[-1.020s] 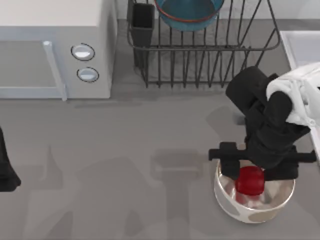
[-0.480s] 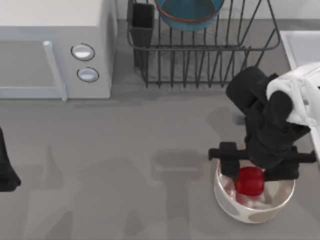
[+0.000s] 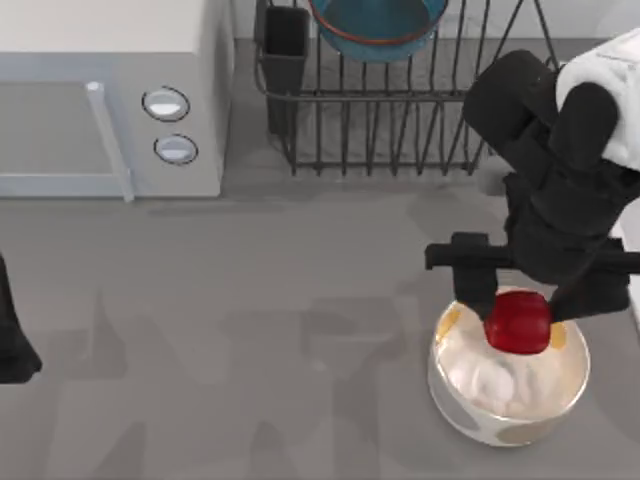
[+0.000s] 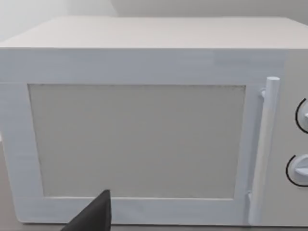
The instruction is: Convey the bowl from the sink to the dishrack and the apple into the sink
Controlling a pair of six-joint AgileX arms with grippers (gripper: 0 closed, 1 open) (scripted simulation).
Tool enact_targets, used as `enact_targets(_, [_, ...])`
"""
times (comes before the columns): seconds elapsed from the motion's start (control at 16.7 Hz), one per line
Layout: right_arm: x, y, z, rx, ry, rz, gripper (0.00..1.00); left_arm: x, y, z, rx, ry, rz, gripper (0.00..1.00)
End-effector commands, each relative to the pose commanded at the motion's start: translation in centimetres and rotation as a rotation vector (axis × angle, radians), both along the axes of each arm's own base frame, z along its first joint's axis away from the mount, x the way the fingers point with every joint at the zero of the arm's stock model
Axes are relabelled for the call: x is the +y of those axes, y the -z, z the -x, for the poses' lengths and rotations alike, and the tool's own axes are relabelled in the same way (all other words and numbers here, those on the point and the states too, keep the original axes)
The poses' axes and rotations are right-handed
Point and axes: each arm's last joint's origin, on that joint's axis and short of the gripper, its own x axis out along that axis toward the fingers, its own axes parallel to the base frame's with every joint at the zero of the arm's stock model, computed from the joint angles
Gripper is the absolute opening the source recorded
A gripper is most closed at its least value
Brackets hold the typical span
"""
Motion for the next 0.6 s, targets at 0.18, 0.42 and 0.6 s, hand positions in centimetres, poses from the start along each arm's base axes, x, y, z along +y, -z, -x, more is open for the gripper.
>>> enact_targets(0.18, [-0.2,-2.4,0.2,-0.016,0.002,-0.010,0.00,0.0,0.0,0.0,0.000,0.000,0.000,1.00])
enact_targets(0.42, [-0.1,-2.3,0.2,-0.013,0.001,-0.009,0.00,0.0,0.0,0.0,0.000,0.000,0.000,1.00])
enact_targets(0.6, [-0.4,-2.1,-0.3,-0.029,0.011,-0.027,0.00,0.0,0.0,0.0,0.000,0.000,0.000,1.00])
